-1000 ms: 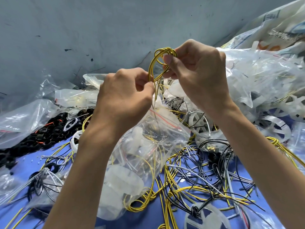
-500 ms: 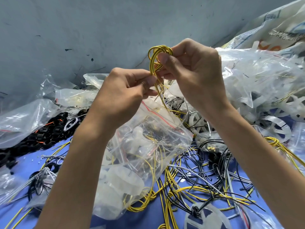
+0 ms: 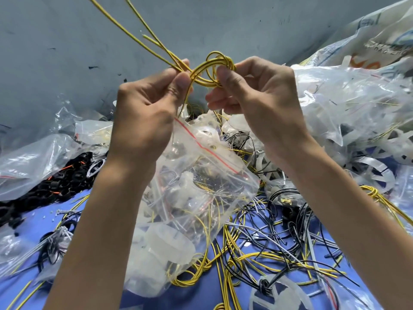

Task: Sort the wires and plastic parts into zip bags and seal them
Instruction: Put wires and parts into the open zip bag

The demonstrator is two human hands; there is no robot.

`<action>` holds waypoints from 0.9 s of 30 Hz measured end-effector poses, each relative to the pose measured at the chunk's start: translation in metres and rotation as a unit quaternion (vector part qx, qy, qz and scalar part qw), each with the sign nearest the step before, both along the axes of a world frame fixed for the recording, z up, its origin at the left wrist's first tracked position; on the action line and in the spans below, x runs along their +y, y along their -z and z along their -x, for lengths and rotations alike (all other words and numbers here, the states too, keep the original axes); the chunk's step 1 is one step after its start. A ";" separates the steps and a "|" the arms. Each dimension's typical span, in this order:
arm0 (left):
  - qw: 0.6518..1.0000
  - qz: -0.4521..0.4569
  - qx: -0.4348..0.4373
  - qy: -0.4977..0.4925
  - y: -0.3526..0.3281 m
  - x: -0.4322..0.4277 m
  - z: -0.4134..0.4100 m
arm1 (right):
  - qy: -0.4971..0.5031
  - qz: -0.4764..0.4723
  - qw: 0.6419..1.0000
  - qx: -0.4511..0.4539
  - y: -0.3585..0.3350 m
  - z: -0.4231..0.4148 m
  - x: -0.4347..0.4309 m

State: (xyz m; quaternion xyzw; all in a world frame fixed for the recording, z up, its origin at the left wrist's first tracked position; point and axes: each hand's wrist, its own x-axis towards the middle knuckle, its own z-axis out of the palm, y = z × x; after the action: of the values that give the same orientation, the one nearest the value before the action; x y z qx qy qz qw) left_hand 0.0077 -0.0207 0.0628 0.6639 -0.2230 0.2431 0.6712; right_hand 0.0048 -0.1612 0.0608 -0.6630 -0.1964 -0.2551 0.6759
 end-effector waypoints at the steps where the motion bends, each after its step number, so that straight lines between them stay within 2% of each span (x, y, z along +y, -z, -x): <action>1: 1.000 0.000 -0.006 -0.002 0.000 0.000 0.000 | -0.001 0.013 1.000 0.004 0.001 -0.001 0.000; 5: 1.000 -0.020 -0.013 -0.011 0.000 -0.002 0.000 | 0.026 0.084 0.996 0.002 0.003 -0.005 -0.003; 12: 0.991 -0.133 -0.016 -0.011 0.004 0.003 0.000 | 0.079 0.227 0.970 -0.022 0.002 -0.008 -0.011; 16: 0.986 -0.160 -0.022 -0.029 0.003 0.008 0.001 | 0.089 0.257 0.962 -0.032 0.002 -0.006 -0.010; 18: 0.990 -0.128 -0.020 -0.050 0.003 0.007 0.002 | 0.111 0.242 0.963 -0.040 0.003 -0.005 -0.004; 23: 0.990 0.028 0.005 -0.139 0.002 0.003 -0.002 | 0.214 0.211 0.948 -0.109 0.007 0.005 0.016; 25: 0.984 0.069 0.015 -0.165 0.000 0.004 -0.003 | 0.180 0.235 0.948 -0.112 0.011 0.008 0.023; 27: 0.981 0.110 0.023 -0.161 -0.003 0.006 -0.004 | 0.128 0.262 0.953 -0.076 0.014 0.008 0.026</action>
State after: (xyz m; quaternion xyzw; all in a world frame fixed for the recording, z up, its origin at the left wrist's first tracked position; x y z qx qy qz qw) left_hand 0.0117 -0.0150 0.0657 0.6182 -0.0699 0.3556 0.6975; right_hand -0.0034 -0.1353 0.0466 -0.8151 -0.2207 -0.3288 0.4229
